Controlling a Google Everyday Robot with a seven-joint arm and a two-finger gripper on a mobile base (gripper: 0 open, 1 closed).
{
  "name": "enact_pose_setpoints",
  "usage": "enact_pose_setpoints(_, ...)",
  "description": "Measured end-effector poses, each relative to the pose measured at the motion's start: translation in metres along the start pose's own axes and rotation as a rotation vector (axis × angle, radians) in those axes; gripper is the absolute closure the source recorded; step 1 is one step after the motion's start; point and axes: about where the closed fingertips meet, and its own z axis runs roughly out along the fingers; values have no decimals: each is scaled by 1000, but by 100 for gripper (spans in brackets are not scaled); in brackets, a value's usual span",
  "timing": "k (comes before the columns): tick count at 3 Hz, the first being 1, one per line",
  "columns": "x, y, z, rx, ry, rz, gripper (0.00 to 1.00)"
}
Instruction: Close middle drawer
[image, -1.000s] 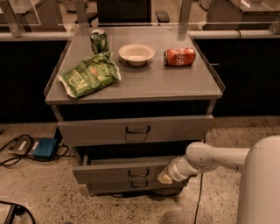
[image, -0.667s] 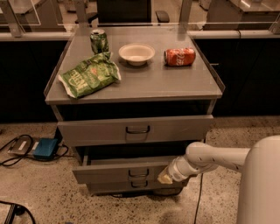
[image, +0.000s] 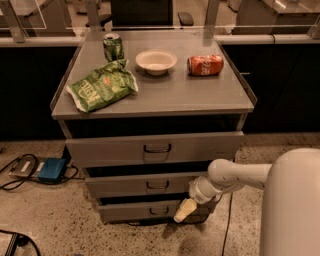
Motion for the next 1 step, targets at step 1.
enact_pose_setpoints(1, 0, 0, 0, 0, 0, 0, 0)
